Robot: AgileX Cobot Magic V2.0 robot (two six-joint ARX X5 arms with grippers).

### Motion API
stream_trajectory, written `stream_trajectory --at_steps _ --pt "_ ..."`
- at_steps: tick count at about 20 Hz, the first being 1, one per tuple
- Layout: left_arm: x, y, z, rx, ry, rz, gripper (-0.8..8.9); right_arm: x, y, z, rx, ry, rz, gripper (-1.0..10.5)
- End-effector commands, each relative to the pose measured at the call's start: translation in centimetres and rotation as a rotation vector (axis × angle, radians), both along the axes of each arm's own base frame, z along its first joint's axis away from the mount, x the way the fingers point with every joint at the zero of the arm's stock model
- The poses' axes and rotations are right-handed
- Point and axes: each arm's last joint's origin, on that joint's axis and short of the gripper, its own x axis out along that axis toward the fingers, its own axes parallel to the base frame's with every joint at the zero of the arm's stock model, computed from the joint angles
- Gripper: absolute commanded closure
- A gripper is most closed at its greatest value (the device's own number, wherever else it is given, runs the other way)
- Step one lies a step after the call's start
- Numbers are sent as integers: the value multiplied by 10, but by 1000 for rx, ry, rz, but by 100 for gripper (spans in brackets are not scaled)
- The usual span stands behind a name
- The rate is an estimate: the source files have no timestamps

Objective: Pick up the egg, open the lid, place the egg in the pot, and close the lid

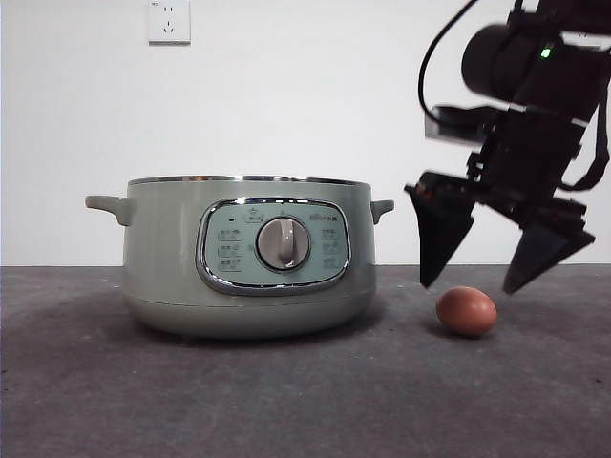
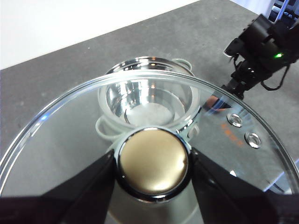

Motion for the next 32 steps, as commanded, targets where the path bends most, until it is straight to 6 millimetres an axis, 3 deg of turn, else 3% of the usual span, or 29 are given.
stream_trajectory --at_steps 1,5,13,17,20,26,29,32 --pt "-11 4 5 -39 -47 6 821 5 2 -9 -6 11 -4 407" --pt "-15 5 3 -40 -33 10 821 9 3 -18 -9 24 -25 462" --pt "-14 5 4 -42 -41 12 821 9 4 -23 -14 46 -27 960" --pt "-15 5 4 -40 -38 12 821 5 3 -20 -3 68 -38 958" --pt "-15 5 4 -31 -44 7 821 -4 -1 5 14 26 -39 958" --pt "-15 5 4 -26 -46 3 821 -31 -1 94 142 -247 -28 959" --pt "-15 5 4 -26 -46 2 821 -32 26 138 210 -368 57 959" --pt "-15 5 4 -22 -43 -2 821 -22 63 163 255 -420 146 959"
